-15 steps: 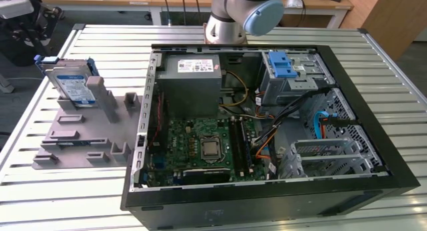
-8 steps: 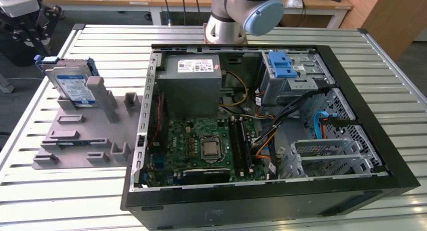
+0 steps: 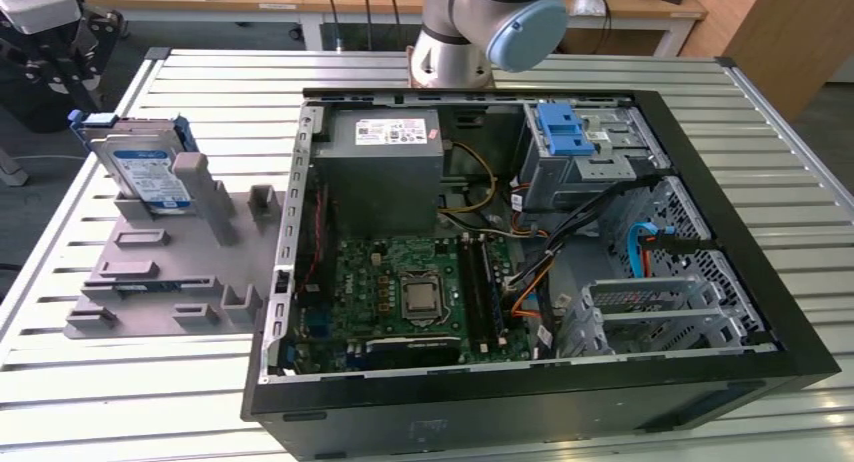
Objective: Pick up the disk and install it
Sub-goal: 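Pick up the disk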
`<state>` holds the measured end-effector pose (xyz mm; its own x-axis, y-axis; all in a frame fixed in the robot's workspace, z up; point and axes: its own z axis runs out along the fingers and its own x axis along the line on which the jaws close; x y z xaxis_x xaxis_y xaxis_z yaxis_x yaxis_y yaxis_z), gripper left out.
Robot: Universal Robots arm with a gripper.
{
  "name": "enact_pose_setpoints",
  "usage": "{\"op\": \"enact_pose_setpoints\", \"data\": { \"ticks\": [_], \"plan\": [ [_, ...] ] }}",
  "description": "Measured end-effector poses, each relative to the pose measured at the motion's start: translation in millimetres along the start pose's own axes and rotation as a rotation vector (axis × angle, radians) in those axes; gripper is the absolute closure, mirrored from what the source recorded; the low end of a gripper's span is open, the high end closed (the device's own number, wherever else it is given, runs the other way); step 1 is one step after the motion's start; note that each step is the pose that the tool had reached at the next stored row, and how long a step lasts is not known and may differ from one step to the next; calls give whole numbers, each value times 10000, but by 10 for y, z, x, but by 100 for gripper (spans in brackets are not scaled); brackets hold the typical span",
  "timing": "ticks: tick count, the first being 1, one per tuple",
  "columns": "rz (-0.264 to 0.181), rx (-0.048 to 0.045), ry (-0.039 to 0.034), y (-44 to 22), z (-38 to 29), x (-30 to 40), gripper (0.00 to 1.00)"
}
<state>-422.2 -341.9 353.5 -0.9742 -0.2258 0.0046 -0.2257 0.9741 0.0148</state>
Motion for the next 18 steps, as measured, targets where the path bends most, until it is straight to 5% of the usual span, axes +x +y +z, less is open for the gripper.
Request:
{"op": "enact_pose_setpoints", "data": {
  "ticks": [9, 18],
  "plan": [
    [-113, 0, 1, 0, 0, 0, 89],
    [-1071, 5, 15, 0, 0, 0, 89]
  ]
}}
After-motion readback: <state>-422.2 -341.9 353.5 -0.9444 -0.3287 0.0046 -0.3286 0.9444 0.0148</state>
